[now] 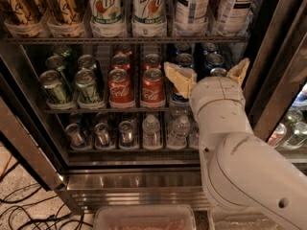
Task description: Pick blue plastic bottle from top shelf of fridge
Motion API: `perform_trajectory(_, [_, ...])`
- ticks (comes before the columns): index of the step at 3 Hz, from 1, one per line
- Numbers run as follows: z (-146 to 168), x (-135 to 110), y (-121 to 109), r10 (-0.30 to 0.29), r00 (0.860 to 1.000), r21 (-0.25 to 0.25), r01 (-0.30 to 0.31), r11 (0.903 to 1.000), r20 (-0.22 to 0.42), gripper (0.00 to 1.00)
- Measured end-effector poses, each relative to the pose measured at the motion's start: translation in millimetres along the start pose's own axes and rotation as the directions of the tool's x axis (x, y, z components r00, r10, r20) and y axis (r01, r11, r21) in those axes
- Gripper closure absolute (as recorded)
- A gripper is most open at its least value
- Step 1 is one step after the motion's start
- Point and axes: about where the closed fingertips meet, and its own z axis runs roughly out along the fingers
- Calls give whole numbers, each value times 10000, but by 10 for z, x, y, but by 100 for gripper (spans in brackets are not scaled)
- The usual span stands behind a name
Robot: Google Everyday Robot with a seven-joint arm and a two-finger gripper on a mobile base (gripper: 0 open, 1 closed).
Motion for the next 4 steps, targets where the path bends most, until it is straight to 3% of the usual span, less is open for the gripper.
perform_trajectory(1, [-15,63,41,-174,9996,-144,171,9998,-219,0])
perform_trajectory(2, [21,77,4,-375,9991,105,377,9992,-201,0])
perform_trajectory(4, [83,-78,-258,-785,9958,1063,731,9916,473,0])
